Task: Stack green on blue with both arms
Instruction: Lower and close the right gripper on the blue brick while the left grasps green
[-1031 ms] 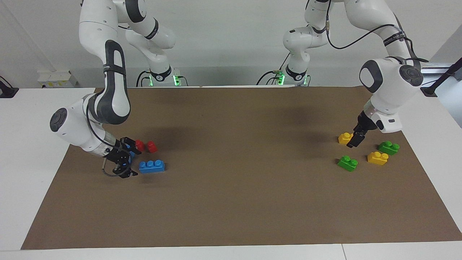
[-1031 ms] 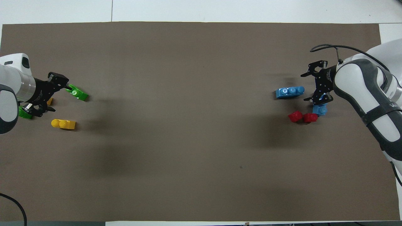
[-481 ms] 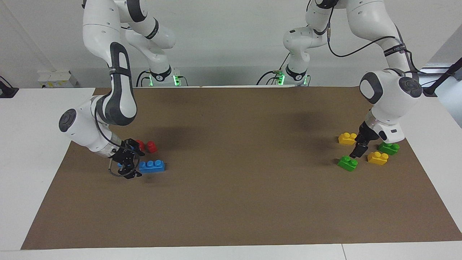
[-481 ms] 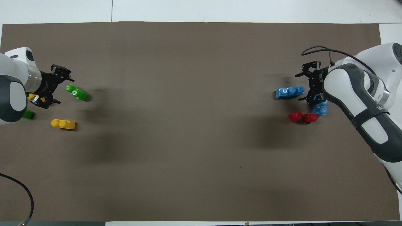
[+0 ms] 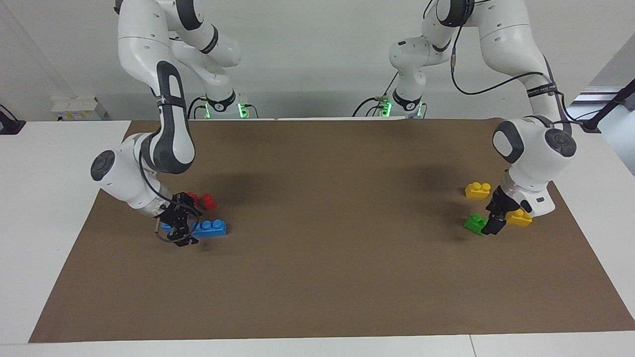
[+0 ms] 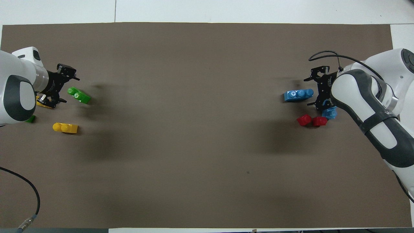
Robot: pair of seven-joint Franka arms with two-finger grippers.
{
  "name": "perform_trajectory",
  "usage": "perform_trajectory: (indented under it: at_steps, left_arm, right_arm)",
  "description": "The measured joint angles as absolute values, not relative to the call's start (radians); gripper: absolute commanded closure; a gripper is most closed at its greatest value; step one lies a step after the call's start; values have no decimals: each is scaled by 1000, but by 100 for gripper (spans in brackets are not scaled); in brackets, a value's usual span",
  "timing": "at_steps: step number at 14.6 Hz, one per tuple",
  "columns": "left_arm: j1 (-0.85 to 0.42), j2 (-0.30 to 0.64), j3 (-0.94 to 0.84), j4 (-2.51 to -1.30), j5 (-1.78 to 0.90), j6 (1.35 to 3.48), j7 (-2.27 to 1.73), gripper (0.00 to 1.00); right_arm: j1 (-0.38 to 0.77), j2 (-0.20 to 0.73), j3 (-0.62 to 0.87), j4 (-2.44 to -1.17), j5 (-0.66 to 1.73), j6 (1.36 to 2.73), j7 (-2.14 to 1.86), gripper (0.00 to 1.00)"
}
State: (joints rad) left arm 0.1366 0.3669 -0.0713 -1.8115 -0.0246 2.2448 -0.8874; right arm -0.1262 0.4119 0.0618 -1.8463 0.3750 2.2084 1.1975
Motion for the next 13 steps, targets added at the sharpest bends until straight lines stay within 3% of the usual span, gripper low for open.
perform_trajectory:
  at_steps: [7,13]
  left_arm:
    - [138,411,-70,-1812,2,2257,-887,0]
    - [144,422,-70,-1812,7,2261,-885,0]
  right_arm:
    - [-126,411,61,-1867,413,2235,1165,21]
    - [-138,408,59,-1880,427,2239,1142,53]
